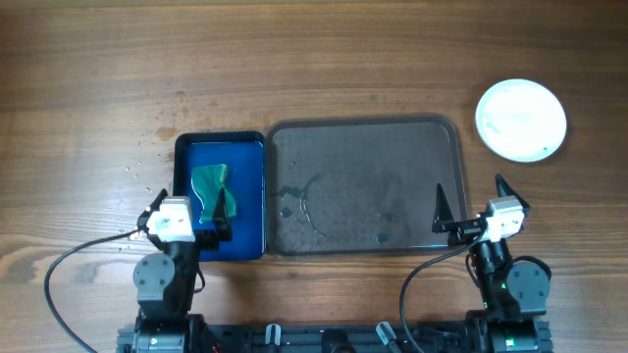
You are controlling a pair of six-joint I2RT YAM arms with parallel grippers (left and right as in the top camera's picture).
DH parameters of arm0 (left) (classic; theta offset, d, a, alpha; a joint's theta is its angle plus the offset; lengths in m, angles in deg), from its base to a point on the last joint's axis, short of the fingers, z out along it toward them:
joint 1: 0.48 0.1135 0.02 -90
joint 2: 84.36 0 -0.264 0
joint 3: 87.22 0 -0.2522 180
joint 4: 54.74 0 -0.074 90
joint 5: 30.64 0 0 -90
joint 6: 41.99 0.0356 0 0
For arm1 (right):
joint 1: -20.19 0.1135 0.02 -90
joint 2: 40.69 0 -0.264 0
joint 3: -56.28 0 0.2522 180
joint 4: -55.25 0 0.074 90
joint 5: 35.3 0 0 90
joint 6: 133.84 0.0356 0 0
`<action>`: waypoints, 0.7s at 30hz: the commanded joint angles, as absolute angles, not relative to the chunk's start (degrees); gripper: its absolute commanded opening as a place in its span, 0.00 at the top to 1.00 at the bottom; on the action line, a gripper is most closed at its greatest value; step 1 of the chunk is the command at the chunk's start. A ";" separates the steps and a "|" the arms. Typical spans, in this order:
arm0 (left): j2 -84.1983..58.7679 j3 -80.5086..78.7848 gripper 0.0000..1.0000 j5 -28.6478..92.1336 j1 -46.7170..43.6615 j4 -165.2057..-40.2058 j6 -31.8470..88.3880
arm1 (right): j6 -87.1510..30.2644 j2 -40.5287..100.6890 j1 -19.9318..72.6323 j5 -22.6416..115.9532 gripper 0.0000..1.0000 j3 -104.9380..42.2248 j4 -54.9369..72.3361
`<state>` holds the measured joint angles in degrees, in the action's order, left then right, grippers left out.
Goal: Clean dirty plates on tray and stack at the side
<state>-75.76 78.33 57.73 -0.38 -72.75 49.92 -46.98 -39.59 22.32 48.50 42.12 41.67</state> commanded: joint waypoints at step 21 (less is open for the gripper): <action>-75.41 78.68 0.00 60.03 -0.60 -72.62 52.50 | -47.81 -40.48 21.97 48.63 0.00 42.22 41.80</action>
